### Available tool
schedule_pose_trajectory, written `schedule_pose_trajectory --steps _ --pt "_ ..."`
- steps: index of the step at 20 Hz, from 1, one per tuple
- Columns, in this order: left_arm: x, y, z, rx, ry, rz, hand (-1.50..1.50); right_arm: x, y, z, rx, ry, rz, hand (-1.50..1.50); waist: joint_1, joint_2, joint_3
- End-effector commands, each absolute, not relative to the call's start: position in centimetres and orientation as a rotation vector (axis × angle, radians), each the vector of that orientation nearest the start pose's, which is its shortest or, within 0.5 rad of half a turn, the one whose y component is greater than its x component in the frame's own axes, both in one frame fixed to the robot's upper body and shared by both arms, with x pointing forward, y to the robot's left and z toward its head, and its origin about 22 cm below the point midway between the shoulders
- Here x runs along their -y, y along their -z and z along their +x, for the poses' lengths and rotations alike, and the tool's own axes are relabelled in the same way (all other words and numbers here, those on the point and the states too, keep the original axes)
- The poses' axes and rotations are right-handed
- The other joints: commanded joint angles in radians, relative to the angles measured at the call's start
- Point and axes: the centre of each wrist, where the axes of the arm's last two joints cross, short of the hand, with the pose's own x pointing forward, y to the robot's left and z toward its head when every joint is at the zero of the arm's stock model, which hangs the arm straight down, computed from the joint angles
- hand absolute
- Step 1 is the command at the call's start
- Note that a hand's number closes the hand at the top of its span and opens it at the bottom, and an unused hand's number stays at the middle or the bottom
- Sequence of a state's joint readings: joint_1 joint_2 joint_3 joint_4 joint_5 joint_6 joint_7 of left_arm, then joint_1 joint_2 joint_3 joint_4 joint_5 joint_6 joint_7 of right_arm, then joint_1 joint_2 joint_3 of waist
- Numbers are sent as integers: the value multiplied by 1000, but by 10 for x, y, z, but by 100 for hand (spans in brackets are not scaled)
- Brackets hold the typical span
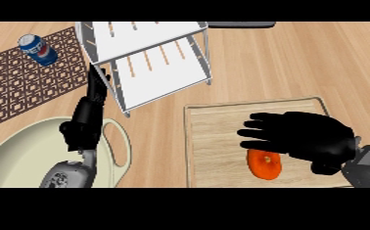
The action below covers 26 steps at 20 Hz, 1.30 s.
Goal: Pick the squash from the tray and place it in the tiered basket
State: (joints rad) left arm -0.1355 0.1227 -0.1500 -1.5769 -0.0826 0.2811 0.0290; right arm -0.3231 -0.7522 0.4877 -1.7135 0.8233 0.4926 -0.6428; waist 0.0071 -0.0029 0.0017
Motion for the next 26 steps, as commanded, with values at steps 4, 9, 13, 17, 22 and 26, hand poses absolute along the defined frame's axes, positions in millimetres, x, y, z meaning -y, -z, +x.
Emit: schedule_pose_trajectory --steps 4,9,13,17,22,26 --pt "-215 -44 261 1655 104 185 0 236 -105 280 -1975 3030 -41 -150 0 2 -2" --pt "-207 -35 262 1657 115 196 0 237 -103 272 -1978 3020 -66 -150 -6 2 -2" --pt "-195 -22 265 1670 121 201 0 232 -98 284 -2016 3010 -72 -150 -5 3 -2" --pt "-216 -33 270 1662 93 180 0 261 -75 266 -2011 3015 -108 -150 -9 3 -2" --pt "-201 -33 267 1677 111 193 0 220 -37 268 -2072 3013 -172 -150 -1 4 -1" --pt "-198 -42 276 1659 120 193 0 221 -61 268 -2177 2943 -119 150 -7 3 -2"
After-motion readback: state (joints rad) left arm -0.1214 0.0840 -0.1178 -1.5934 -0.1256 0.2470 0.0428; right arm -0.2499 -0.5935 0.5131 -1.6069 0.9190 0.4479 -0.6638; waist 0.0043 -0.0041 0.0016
